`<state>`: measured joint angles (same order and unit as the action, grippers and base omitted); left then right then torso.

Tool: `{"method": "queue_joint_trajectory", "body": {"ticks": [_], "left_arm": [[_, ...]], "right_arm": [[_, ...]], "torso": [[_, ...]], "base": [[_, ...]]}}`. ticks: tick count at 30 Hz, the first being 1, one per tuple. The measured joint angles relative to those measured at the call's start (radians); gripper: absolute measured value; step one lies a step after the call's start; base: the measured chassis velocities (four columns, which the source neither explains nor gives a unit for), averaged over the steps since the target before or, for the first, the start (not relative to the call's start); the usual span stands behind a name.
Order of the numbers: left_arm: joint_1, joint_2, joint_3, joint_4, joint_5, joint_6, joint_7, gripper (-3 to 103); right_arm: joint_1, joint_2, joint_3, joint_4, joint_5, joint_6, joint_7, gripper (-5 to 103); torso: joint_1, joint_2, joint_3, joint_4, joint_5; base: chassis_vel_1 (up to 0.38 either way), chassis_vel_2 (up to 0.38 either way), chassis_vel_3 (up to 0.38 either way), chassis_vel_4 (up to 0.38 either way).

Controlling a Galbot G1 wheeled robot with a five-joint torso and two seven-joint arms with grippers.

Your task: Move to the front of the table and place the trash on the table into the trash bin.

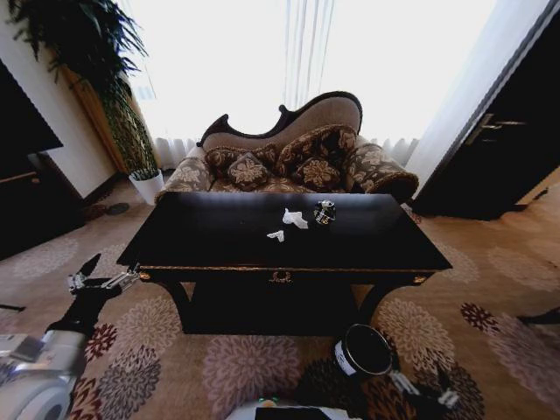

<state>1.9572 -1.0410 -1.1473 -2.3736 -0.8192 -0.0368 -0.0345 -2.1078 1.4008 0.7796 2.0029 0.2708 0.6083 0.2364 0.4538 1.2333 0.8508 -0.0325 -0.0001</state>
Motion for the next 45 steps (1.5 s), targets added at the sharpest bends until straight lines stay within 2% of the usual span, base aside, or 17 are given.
{"method": "queue_joint_trajectory", "body": {"ticks": [4, 9, 10, 13, 15, 16, 18, 19, 21, 23, 28, 31, 33, 34, 38, 39, 45], "left_arm": [[0.000, 0.000, 0.000, 0.000, 0.000, 0.000, 0.000, 100], [0.000, 0.000, 0.000, 0.000, 0.000, 0.001, 0.000, 100], [0.000, 0.000, 0.000, 0.000, 0.000, 0.001, 0.000, 100], [0.000, 0.000, 0.000, 0.000, 0.000, 0.001, 0.000, 100], [0.000, 0.000, 0.000, 0.000, 0.000, 0.001, 0.000, 100], [0.000, 0.000, 0.000, 0.000, 0.000, 0.001, 0.000, 100], [0.000, 0.000, 0.000, 0.000, 0.000, 0.001, 0.000, 100], [0.000, 0.000, 0.000, 0.000, 0.000, 0.001, 0.000, 100], [0.000, 0.000, 0.000, 0.000, 0.000, 0.001, 0.000, 100], [0.000, 0.000, 0.000, 0.000, 0.000, 0.001, 0.000, 100], [0.000, 0.000, 0.000, 0.000, 0.000, 0.001, 0.000, 100], [0.000, 0.000, 0.000, 0.000, 0.000, 0.001, 0.000, 100], [0.000, 0.000, 0.000, 0.000, 0.000, 0.001, 0.000, 100], [0.000, 0.000, 0.000, 0.000, 0.000, 0.001, 0.000, 100], [0.000, 0.000, 0.000, 0.000, 0.000, 0.001, 0.000, 100], [0.000, 0.000, 0.000, 0.000, 0.000, 0.001, 0.000, 100], [0.000, 0.000, 0.000, 0.000, 0.000, 0.001, 0.001, 100]], "right_arm": [[-0.008, -0.016, 0.039, 0.079, 0.041, -0.065, -0.005, 100], [0.024, -0.060, 0.090, 0.225, 0.172, -0.303, -0.019, 100], [0.024, -0.060, 0.090, 0.225, 0.172, -0.303, -0.019, 100], [0.111, -0.121, 0.126, 0.292, 0.236, -0.440, -0.034, 100], [0.135, -0.144, 0.130, 0.303, 0.248, -0.471, -0.036, 100], [0.200, -0.204, 0.132, 0.322, 0.268, -0.549, -0.038, 100], [0.253, -0.268, 0.122, 0.330, 0.278, -0.606, -0.036, 100], [0.253, -0.268, 0.122, 0.330, 0.278, -0.606, -0.036, 100], [0.341, -0.382, 0.087, 0.338, 0.311, -0.703, -0.011, 100], [0.361, -0.407, 0.075, 0.338, 0.318, -0.721, -0.003, 100], [0.509, -0.562, -0.017, 0.289, 0.350, -0.806, 0.029, 100], [0.560, -0.614, -0.049, 0.264, 0.376, -0.825, 0.037, 100], [0.621, -0.678, -0.089, 0.227, 0.430, -0.844, 0.046, 100], [0.621, -0.678, -0.089, 0.227, 0.430, -0.844, 0.046, 100], [0.811, -0.819, -0.236, 0.100, 0.601, -0.908, 0.052, 100], [0.811, -0.819, -0.236, 0.100, 0.601, -0.908, 0.052, 100], [1.081, -0.854, -0.462, -0.033, 0.652, -0.925, 0.062, 100]], "torso": [[0.000, 0.000, 0.000, 0.0001, -0.0001], [0.000, 0.000, 0.000, -0.0001, -0.0001], [0.000, 0.000, 0.000, -0.0001, -0.0001], [0.000, 0.000, 0.000, 0.0000, 0.0000], [0.000, 0.000, 0.000, -0.0001, 0.0001], [0.000, 0.000, 0.000, 0.0000, 0.0003], [0.000, 0.000, 0.000, 0.0000, 0.0002], [0.000, 0.000, 0.000, 0.0000, 0.0002], [0.000, 0.000, 0.000, 0.0004, 0.0000], [0.000, 0.000, 0.000, 0.0005, 0.0000], [0.000, 0.000, 0.000, 0.0000, 0.0000], [0.000, 0.000, 0.000, 0.0001, 0.0002], [0.000, 0.000, 0.000, 0.0001, 0.0000], [0.000, 0.000, 0.000, 0.0001, 0.0000], [0.000, 0.000, 0.000, -0.0001, 0.0001], [0.000, 0.000, 0.000, -0.0001, 0.0001], [0.000, 0.000, 0.000, 0.0003, -0.0001]], "base": [[0.000, 0.000, 0.000, 0.000], [0.000, 0.000, 0.000, 0.000], [0.000, 0.000, 0.000, 0.000], [0.000, 0.000, 0.000, 0.000], [0.000, 0.000, 0.000, 0.000], [0.000, 0.000, 0.000, 0.000], [0.000, 0.000, 0.000, 0.000], [0.000, 0.000, 0.000, 0.000], [0.000, 0.000, 0.000, 0.000], [0.000, 0.000, 0.000, 0.000], [0.000, 0.000, 0.000, 0.000], [0.000, 0.000, 0.000, 0.000], [0.000, 0.000, 0.000, 0.000], [0.000, 0.000, 0.000, 0.000], [0.000, 0.000, 0.000, 0.000], [0.000, 0.000, 0.000, 0.000], [0.000, 0.000, 0.000, 0.000]]}}
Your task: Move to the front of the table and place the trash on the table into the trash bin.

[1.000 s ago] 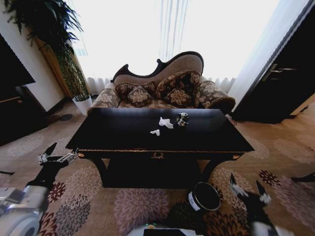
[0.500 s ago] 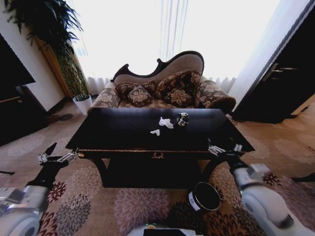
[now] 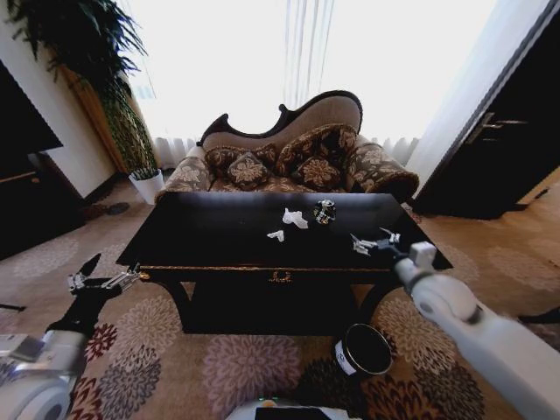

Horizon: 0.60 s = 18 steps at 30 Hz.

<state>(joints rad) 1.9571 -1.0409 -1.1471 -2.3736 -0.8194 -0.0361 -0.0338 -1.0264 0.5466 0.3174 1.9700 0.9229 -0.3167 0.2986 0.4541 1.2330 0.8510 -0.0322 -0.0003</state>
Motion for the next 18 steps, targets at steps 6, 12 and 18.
{"method": "queue_joint_trajectory", "body": {"ticks": [6, 12, 18], "left_arm": [[0.000, 0.000, 0.000, 0.000, 0.000, 0.000, -0.001, 100], [0.000, 0.000, 0.000, 0.000, 0.000, 0.000, -0.001, 100], [0.000, 0.000, 0.000, 0.000, 0.000, 0.000, -0.001, 100]], "right_arm": [[0.178, 0.027, -0.184, -0.096, 0.011, -0.005, 0.003, 100], [0.334, 0.074, -0.307, -0.158, 0.003, -0.005, 0.000, 100], [0.461, 0.131, -0.431, -0.237, -0.015, -0.002, -0.003, 100]], "torso": [[0.000, 0.000, 0.000, -0.0003, 0.0002], [0.000, 0.000, 0.000, -0.0002, 0.0000], [0.000, 0.000, 0.000, -0.0002, -0.0001]], "base": [[0.000, 0.000, 0.000, 0.000], [0.000, 0.000, 0.000, 0.000], [0.000, 0.000, 0.000, 0.000]]}}
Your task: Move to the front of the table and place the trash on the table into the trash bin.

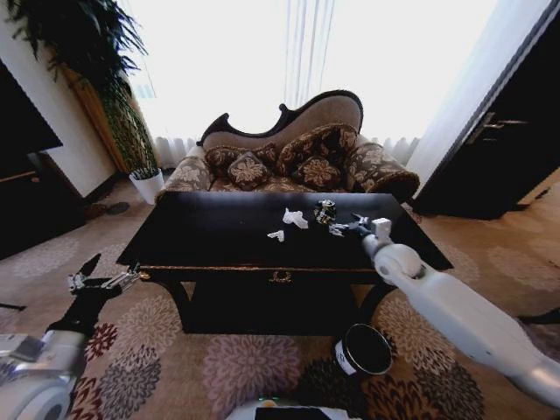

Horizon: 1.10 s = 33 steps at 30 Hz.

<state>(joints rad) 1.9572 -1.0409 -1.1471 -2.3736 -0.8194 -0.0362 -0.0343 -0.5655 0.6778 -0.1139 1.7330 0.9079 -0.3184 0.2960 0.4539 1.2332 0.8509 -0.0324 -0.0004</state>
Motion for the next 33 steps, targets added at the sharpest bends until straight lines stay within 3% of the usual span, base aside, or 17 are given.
{"method": "queue_joint_trajectory", "body": {"ticks": [7, 10, 13, 14, 16, 19, 21, 24, 27, 28, 31, 33], "left_arm": [[0.000, 0.000, 0.000, 0.000, 0.000, 0.000, 0.000, 100], [0.000, 0.000, 0.000, 0.000, 0.000, 0.000, 0.000, 100], [0.000, 0.000, 0.000, 0.000, 0.000, 0.000, 0.000, 100], [0.000, 0.000, 0.000, 0.000, 0.000, 0.000, 0.000, 100], [0.000, 0.000, 0.000, 0.000, 0.000, 0.000, 0.000, 100], [0.000, 0.000, 0.000, 0.000, 0.000, 0.000, 0.000, 100], [0.000, 0.000, 0.000, 0.000, 0.000, 0.000, 0.000, 100], [0.000, 0.000, 0.000, 0.000, 0.000, 0.000, 0.000, 100], [0.000, 0.000, 0.000, 0.000, 0.000, 0.000, 0.000, 100], [0.000, 0.000, 0.000, 0.000, 0.000, 0.000, 0.000, 100], [0.000, 0.000, 0.000, 0.000, 0.000, 0.000, 0.000, 100], [0.000, 0.000, 0.000, 0.000, 0.000, 0.000, 0.000, 100]], "right_arm": [[0.051, 0.047, -0.058, -0.060, -0.020, 0.009, -0.004, 103], [0.074, 0.067, -0.077, -0.077, -0.032, 0.014, -0.003, 90], [0.078, 0.072, -0.079, -0.080, -0.036, 0.017, -0.001, 85], [0.078, 0.072, -0.079, -0.080, -0.038, 0.018, 0.000, 74], [0.078, 0.072, -0.079, -0.079, -0.039, 0.019, 0.000, 74], [0.066, 0.072, -0.070, -0.067, -0.040, 0.021, 0.004, 57], [0.061, 0.072, -0.066, -0.061, -0.040, 0.021, 0.004, 57], [0.043, 0.070, -0.046, -0.037, -0.040, 0.022, 0.006, 41], [0.036, 0.066, -0.040, -0.026, -0.040, 0.022, 0.009, 36], [0.031, 0.062, -0.034, -0.018, -0.038, 0.022, 0.011, 25], [0.023, 0.057, -0.021, -0.006, -0.035, 0.022, 0.012, 20], [0.007, 0.053, 0.000, 0.007, -0.032, 0.022, 0.014, 9]], "torso": [[0.000, 0.000, 0.000, -0.0001, 0.0001], [0.000, 0.000, 0.000, 0.0001, 0.0001], [0.000, 0.000, 0.000, 0.0000, 0.0000], [0.000, 0.000, 0.000, -0.0001, 0.0001], [0.000, 0.000, 0.000, -0.0001, 0.0001], [0.000, 0.000, 0.000, -0.0001, 0.0001], [0.000, 0.000, 0.000, -0.0001, 0.0001], [0.000, 0.000, 0.000, -0.0001, 0.0001], [0.000, 0.000, 0.000, -0.0001, 0.0002], [0.000, 0.000, 0.000, -0.0001, 0.0001], [0.000, 0.000, 0.000, -0.0001, 0.0002], [0.000, 0.000, 0.000, 0.0000, 0.0001]], "base": [[0.000, 0.000, 0.000, 0.000], [0.000, 0.000, 0.000, 0.000], [0.000, 0.000, 0.000, 0.000], [0.000, 0.000, 0.000, 0.000], [0.000, 0.000, 0.000, 0.000], [0.000, 0.000, 0.000, 0.000], [0.000, 0.000, 0.000, 0.000], [0.000, 0.000, 0.000, 0.000], [0.000, 0.000, 0.000, 0.000], [0.000, 0.000, 0.000, 0.000], [0.000, 0.000, 0.000, 0.000], [0.000, 0.000, 0.000, 0.000]]}}
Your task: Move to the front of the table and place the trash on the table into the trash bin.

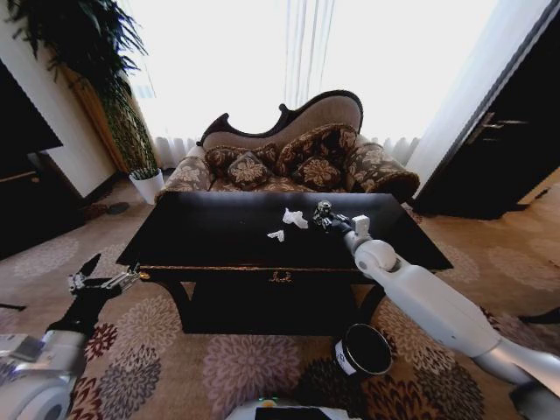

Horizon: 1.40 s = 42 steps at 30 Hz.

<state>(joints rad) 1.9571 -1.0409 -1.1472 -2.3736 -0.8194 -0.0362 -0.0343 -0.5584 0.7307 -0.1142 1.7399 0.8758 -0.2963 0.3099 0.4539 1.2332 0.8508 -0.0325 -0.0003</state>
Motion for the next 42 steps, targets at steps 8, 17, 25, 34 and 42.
{"method": "queue_joint_trajectory", "body": {"ticks": [8, 17, 25, 34, 42], "left_arm": [[0.000, 0.000, 0.000, 0.000, 0.000, 0.000, 0.000, 100], [0.000, 0.000, 0.000, 0.000, 0.000, 0.000, 0.000, 100], [0.000, 0.000, 0.000, 0.000, 0.000, 0.000, 0.000, 100], [0.000, 0.000, 0.000, 0.000, 0.000, 0.000, 0.000, 100], [0.000, 0.000, 0.000, 0.000, 0.000, 0.000, 0.000, 100]], "right_arm": [[-0.084, -0.014, 0.087, 0.067, 0.018, -0.003, 0.010, 0], [-0.407, -0.045, 0.404, 0.217, 0.049, 0.005, 0.005, 0], [-0.738, 0.052, 0.761, 0.385, 0.014, 0.048, -0.061, 0], [-0.988, 0.185, 1.009, 0.462, -0.099, 0.156, -0.161, 0], [-1.124, 0.283, 1.091, 0.468, -0.096, 0.222, -0.189, 0]], "torso": [[0.000, 0.000, 0.000, 0.0001, 0.0001], [0.000, 0.000, 0.000, -0.0002, 0.0003], [0.000, 0.000, 0.000, -0.0001, 0.0001], [0.000, 0.000, 0.000, -0.0002, 0.0001], [0.000, 0.000, 0.000, -0.0001, 0.0000]], "base": [[0.000, 0.000, 0.000, 0.000], [0.000, 0.000, 0.000, 0.000], [0.000, 0.000, 0.000, 0.000], [0.000, 0.000, 0.000, 0.000], [0.000, 0.000, 0.000, 0.000]]}}
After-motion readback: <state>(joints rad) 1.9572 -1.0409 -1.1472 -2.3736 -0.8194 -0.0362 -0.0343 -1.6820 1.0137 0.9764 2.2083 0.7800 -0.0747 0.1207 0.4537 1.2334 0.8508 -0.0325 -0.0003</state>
